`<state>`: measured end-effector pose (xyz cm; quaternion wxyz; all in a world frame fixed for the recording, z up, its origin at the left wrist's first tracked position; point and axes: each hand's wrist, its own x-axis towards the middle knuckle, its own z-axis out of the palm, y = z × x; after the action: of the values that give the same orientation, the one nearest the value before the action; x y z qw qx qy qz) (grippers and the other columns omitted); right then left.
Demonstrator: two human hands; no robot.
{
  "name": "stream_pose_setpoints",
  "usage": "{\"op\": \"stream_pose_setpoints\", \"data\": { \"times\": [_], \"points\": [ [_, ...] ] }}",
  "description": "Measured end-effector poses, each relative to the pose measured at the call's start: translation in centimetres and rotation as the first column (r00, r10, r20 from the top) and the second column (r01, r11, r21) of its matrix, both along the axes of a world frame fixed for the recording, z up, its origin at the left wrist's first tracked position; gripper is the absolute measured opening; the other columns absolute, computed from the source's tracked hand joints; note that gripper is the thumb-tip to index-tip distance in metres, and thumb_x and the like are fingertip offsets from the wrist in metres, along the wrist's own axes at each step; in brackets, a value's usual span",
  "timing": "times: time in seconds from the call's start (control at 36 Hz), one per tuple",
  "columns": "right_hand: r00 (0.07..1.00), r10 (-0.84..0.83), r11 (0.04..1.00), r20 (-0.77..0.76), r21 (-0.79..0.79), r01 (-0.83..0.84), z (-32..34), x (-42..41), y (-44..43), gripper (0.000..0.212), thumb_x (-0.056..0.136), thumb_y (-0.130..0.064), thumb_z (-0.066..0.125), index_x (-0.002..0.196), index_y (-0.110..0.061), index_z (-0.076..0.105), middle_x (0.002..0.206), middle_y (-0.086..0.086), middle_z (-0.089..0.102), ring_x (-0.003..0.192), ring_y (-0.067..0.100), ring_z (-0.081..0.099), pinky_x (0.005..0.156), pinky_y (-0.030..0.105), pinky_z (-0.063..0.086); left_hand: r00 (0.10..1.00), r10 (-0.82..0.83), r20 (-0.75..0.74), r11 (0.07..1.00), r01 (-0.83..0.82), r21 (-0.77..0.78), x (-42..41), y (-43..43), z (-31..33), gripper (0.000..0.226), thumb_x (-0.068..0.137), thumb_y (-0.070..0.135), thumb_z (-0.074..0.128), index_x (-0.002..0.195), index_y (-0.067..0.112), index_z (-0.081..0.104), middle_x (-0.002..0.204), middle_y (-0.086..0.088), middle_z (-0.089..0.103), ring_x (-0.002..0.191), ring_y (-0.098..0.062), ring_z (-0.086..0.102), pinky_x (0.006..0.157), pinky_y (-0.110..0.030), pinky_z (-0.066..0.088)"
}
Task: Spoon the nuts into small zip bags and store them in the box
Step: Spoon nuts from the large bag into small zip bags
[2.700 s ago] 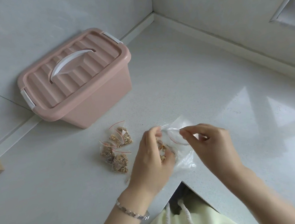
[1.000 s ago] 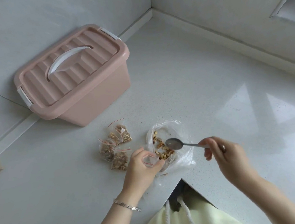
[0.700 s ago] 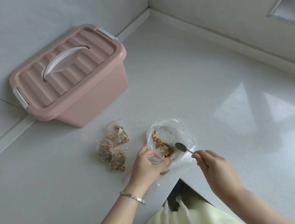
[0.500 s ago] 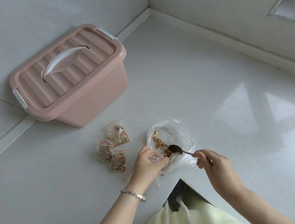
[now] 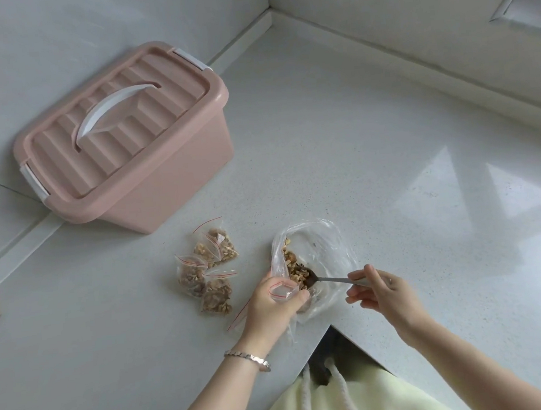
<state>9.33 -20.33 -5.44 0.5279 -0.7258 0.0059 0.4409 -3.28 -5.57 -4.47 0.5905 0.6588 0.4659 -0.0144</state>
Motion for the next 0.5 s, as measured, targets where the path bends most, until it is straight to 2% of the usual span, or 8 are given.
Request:
{"op": "stream_pose_setpoints", "data": {
  "times": [0.14, 0.19, 0.25, 0.31, 0.36, 0.42, 0.5],
  "points": [
    [0.986, -0.121, 0.992, -0.117, 0.017, 0.124, -0.1, 0.2, -0.7, 0.038, 0.098, -0.029, 0.035, 0.095, -0.004, 0.063, 0.071, 0.012, 0.067, 0.065, 0.018, 0.067, 0.063, 0.025, 0.049, 0.999, -0.033, 0.026, 0.999, 0.034, -0.014, 0.1, 0.5, 0.2, 0.015, 0.075, 0.021, 0.074, 0.082, 0.024, 0.062, 0.107, 0.014, 0.06, 0.11, -0.003, 0.051, 0.077, -0.008, 0.035],
    [0.978, -0.157, 0.986, -0.139, 0.033, 0.163, 0.0, 0.4, -1.3, 0.039, 0.098, -0.03, 0.034, 0.096, -0.003, 0.062, 0.07, 0.011, 0.067, 0.065, 0.019, 0.067, 0.065, 0.027, 0.048, 0.997, -0.072, 0.024, 0.996, 0.071, 0.055, 0.1, 0.8, 0.3, 0.016, 0.075, 0.02, 0.075, 0.083, 0.025, 0.061, 0.113, 0.018, 0.052, 0.116, 0.0, 0.044, 0.086, -0.012, 0.032],
    [0.97, -0.19, 0.978, -0.153, 0.055, 0.2, 0.2, 0.7, -1.8, 0.039, 0.098, -0.031, 0.034, 0.097, -0.003, 0.062, 0.068, 0.01, 0.066, 0.065, 0.019, 0.066, 0.067, 0.028, 0.046, 0.995, -0.099, -0.007, 0.972, 0.098, 0.213, -0.1, 1.0, 0.5, 0.02, 0.073, 0.021, 0.076, 0.085, 0.025, 0.061, 0.117, 0.018, 0.041, 0.116, 0.004, 0.035, 0.089, -0.006, 0.023],
    [0.966, -0.213, 0.971, -0.149, 0.076, 0.226, 0.4, 1.0, -2.1, 0.039, 0.099, -0.031, 0.033, 0.097, -0.004, 0.062, 0.065, 0.008, 0.066, 0.063, 0.017, 0.066, 0.067, 0.028, 0.045, 0.995, -0.095, -0.001, 0.9, 0.087, 0.427, -0.3, 1.0, 0.7, 0.025, 0.069, 0.022, 0.079, 0.085, 0.023, 0.061, 0.112, 0.011, 0.043, 0.111, -0.003, 0.04, 0.084, 0.004, 0.021],
    [0.966, -0.222, 0.966, -0.136, 0.101, 0.236, 0.9, 1.3, -2.3, 0.039, 0.099, -0.031, 0.033, 0.096, -0.005, 0.062, 0.064, 0.006, 0.066, 0.062, 0.016, 0.066, 0.067, 0.028, 0.045, 0.995, -0.091, 0.042, 0.81, 0.05, 0.584, -0.3, 1.1, 0.9, 0.028, 0.064, 0.023, 0.082, 0.084, 0.02, 0.063, 0.099, 0.008, 0.049, 0.1, -0.01, 0.048, 0.085, 0.002, 0.027],
    [0.965, -0.23, 0.958, -0.124, 0.143, 0.247, 1.5, 1.6, -2.3, 0.04, 0.099, -0.032, 0.032, 0.096, -0.006, 0.062, 0.065, 0.007, 0.066, 0.064, 0.016, 0.066, 0.067, 0.028, 0.046, 0.993, -0.097, 0.067, 0.776, 0.034, 0.629, 0.0, 1.0, 1.6, 0.029, 0.063, 0.025, 0.082, 0.084, 0.018, 0.062, 0.088, 0.01, 0.053, 0.089, -0.011, 0.053, 0.081, -0.006, 0.036],
    [0.96, -0.252, 0.936, -0.119, 0.22, 0.273, 2.8, 1.7, -2.1, 0.041, 0.098, -0.033, 0.031, 0.096, -0.006, 0.062, 0.066, 0.007, 0.065, 0.064, 0.016, 0.065, 0.061, 0.022, 0.05, 0.994, -0.078, 0.081, 0.81, 0.016, 0.586, 0.7, 0.7, 2.8, 0.029, 0.066, 0.03, 0.08, 0.085, 0.02, 0.06, 0.078, 0.013, 0.06, 0.079, -0.007, 0.058, 0.071, -0.008, 0.039]
  ]
}}
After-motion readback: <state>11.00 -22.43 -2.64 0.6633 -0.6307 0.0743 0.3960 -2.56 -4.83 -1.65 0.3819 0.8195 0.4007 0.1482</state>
